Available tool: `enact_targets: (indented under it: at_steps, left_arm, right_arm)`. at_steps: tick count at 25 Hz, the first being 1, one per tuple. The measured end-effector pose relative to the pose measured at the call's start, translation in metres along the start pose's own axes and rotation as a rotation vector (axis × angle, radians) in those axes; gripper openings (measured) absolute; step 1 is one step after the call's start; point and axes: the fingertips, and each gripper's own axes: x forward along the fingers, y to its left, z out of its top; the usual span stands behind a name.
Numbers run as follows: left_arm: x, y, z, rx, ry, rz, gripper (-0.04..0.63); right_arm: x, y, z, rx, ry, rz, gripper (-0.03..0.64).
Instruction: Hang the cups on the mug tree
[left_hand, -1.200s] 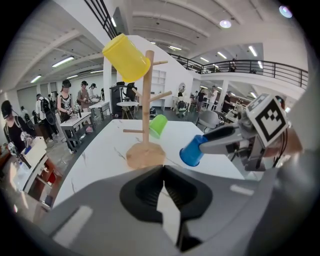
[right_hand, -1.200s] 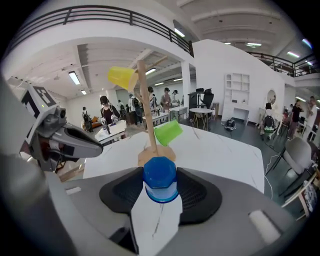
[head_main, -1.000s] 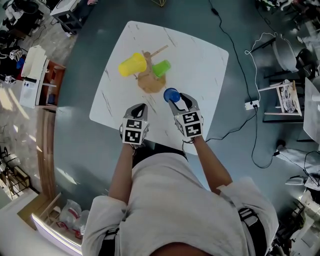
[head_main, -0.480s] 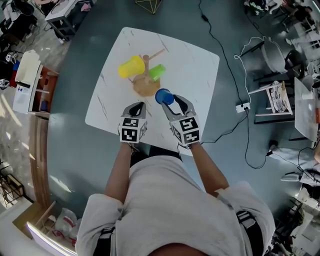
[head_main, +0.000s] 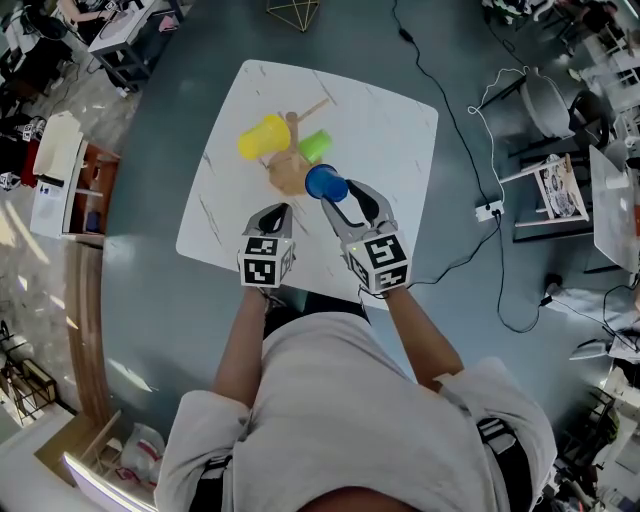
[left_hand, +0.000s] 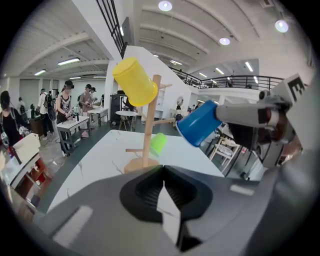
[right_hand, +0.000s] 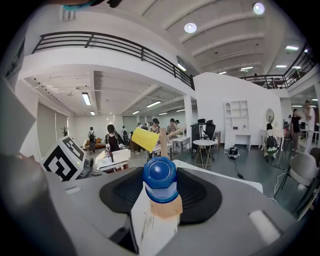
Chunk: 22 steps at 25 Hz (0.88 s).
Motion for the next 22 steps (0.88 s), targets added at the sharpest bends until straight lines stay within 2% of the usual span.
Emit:
enact_targets:
  at_steps: [12,22]
  left_arm:
    - [0.002,0.001,-0.008,-0.005,0.014,0.008,0.003]
    - [-0.001,0.015,-0.016,-0.034,0.021,0.054,0.003]
  right_arm:
    - [0.007,0.000,0.005,0.002,-0.016,0.011,0.215]
    - [0.022,0.002,0.000,-0.012,0.003,0.048,0.215]
